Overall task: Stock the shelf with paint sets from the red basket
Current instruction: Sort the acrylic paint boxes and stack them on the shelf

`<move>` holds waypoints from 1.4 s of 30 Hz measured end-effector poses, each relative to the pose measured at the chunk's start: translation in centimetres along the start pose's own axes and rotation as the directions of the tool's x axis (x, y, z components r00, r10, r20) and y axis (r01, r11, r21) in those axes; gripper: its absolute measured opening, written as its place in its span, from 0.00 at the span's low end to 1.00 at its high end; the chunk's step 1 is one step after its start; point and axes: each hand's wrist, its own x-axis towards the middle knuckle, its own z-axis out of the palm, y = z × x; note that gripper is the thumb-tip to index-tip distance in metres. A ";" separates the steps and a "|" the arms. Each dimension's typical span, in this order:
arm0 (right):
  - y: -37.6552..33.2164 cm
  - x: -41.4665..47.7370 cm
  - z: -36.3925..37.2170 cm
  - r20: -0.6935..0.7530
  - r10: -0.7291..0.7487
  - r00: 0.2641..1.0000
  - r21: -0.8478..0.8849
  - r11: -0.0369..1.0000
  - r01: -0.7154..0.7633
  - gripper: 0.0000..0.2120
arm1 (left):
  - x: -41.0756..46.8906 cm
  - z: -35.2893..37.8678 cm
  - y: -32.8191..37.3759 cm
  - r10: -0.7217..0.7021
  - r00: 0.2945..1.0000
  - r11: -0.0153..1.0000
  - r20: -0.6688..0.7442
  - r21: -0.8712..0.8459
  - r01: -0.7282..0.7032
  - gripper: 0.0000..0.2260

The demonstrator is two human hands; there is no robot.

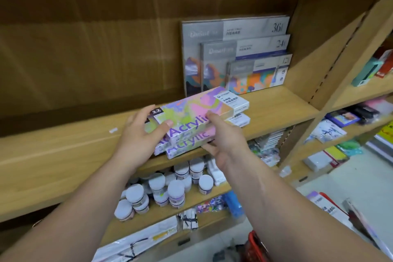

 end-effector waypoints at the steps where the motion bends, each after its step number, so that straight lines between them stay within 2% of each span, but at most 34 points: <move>1: -0.3 -0.2 -0.3 0.039 0.010 0.999 -0.094 0.996 -0.007 0.15 | 0.3 0.0 -0.5 -0.004 1.000 1.000 -0.008 0.014 0.004 0.28; 3: -1.2 -0.4 -1.5 0.105 0.037 0.994 -0.274 0.962 -0.007 0.12 | 1.1 -0.1 -1.2 -0.001 1.000 0.999 -0.022 0.054 0.002 0.28; 5: -1.8 -0.5 -2.9 0.138 0.040 0.990 -0.386 0.922 0.016 0.17 | 1.8 -0.2 -1.4 0.004 1.000 0.993 -0.022 0.115 -0.002 0.29; 7: -2.2 -0.5 -4.3 0.150 0.005 0.989 -0.419 0.906 0.059 0.20 | 2.2 -0.3 -1.6 0.010 1.000 0.972 -0.005 0.237 -0.009 0.32; 9: -2.4 -0.4 -6.0 0.163 -0.051 0.985 -0.427 0.897 0.116 0.17 | 2.2 -0.3 -1.3 0.010 1.000 0.943 -0.021 0.334 -0.003 0.37; 12: -2.1 -0.1 -9.2 0.153 -0.130 0.980 -0.464 0.866 0.187 0.14 | 0.9 0.4 0.3 0.069 0.983 0.909 -0.171 0.417 0.008 0.36; 15: -1.7 0.5 -13.3 0.104 -0.158 0.982 -0.451 0.872 0.188 0.15 | -0.9 2.6 2.7 0.301 0.918 0.884 -0.260 0.436 -0.167 0.30; 18: -1.0 1.5 -19.1 0.042 -0.147 0.988 -0.494 0.856 0.149 0.17 | -2.8 7.1 5.4 0.558 0.801 0.776 -0.218 0.480 -0.409 0.25; 20: -0.1 2.3 -23.8 -0.009 -0.135 0.991 -0.540 0.835 0.109 0.18 | -4.9 11.4 7.1 0.644 0.749 0.714 -0.156 0.475 -0.514 0.22; 22: 1.2 3.0 -29.1 -0.064 -0.093 0.994 -0.576 0.816 0.039 0.16 | -7.5 16.9 8.0 0.663 0.747 0.689 -0.050 0.429 -0.584 0.21; 24: 2.7 3.8 -34.8 -0.123 -0.047 0.991 -0.634 0.772 -0.042 0.14 | -9.8 23.0 7.6 0.613 0.784 0.706 0.099 0.376 -0.600 0.21; 25: 3.5 4.1 -37.5 -0.150 -0.021 0.988 -0.660 0.747 -0.084 0.15 | -10.7 26.1 6.9 0.541 0.817 0.731 0.197 0.369 -0.573 0.22; 27: 5.0 4.5 -42.4 -0.205 0.046 0.978 -0.701 0.691 -0.180 0.19 | -11.9 31.9 4.4 0.292 0.864 0.782 0.410 0.418 -0.462 0.27; 28: 5.7 4.6 -44.5 -0.231 0.080 0.970 -0.721 0.655 -0.226 0.20 | -12.3 34.5 3.0 0.144 0.854 0.799 0.500 0.450 -0.399 0.31; 30: 7.4 4.7 -48.0 -0.274 0.140 0.952 -0.733 0.610 -0.301 0.21 | -13.3 38.4 0.4 -0.084 0.790 0.831 0.607 0.480 -0.281 0.37; 33: 10.5 4.5 -52.0 -0.335 0.238 0.912 -0.678 0.611 -0.408 0.26 | -14.8 42.5 -2.3 -0.244 0.699 0.841 0.672 0.505 -0.192 0.39; 36: 13.0 3.5 -54.3 -0.380 0.310 0.871 -0.637 0.595 -0.490 0.24 | -15.9 45.1 -3.8 -0.342 0.614 0.833 0.711 0.532 -0.152 0.40; 39: 14.8 2.3 -55.2 -0.383 0.329 0.863 -0.589 0.633 -0.503 0.19 | -16.5 46.9 -5.0 -0.376 0.585 0.861 0.719 0.504 -0.067 0.37; 42: 16.0 2.1 -55.0 -0.365 0.325 0.872 -0.480 0.737 -0.476 0.24 | -16.8 47.9 -5.9 -0.395 0.591 0.846 0.703 0.530 -0.065 0.39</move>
